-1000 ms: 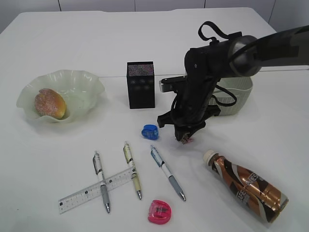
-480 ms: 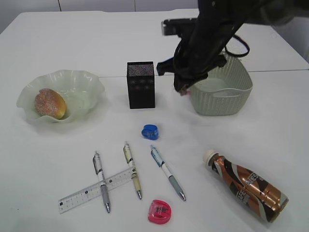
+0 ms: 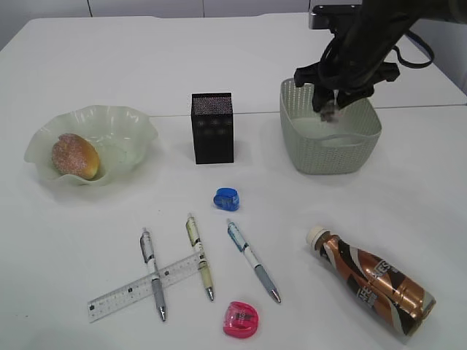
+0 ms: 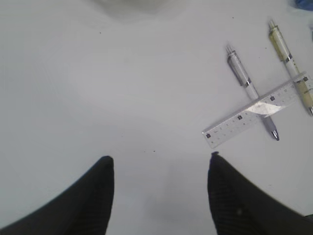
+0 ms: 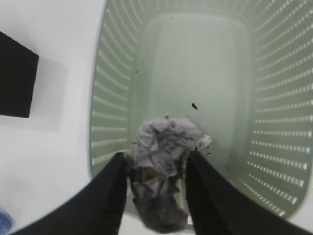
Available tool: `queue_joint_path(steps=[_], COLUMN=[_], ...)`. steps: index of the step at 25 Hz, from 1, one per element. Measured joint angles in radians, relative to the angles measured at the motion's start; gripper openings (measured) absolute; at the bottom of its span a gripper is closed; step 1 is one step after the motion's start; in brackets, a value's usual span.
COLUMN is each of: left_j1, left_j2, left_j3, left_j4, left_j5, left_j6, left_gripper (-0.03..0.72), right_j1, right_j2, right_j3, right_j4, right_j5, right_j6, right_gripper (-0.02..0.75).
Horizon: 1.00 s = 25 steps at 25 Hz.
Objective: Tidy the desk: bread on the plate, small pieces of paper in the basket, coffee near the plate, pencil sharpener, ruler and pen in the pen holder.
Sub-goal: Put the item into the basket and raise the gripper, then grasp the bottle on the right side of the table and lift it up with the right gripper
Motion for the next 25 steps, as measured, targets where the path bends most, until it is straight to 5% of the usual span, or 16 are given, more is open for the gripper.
queue_joint_path(steps=[5,15,25], left_j1=[0.0,0.0,0.0], left_j2=[0.0,0.0,0.0], left_j3=[0.0,0.0,0.0], left_j4=[0.0,0.022,0.022], left_j5=[0.0,0.0,-0.002], left_j6=[0.0,0.0,0.0], left_gripper=[0.444,0.444,0.444], right_j1=[-0.002,-0.002,0.006], right_j2=[-0.001,-0.121,-0.385], right_j3=[-0.002,0.032,0.364], right_j4=[-0.002,0.046,0.095], right_j5=[0.024,0.238,0.257], right_j6=[0.0,-0.053,-0.114], right_gripper=[0.624,0.577,0.573])
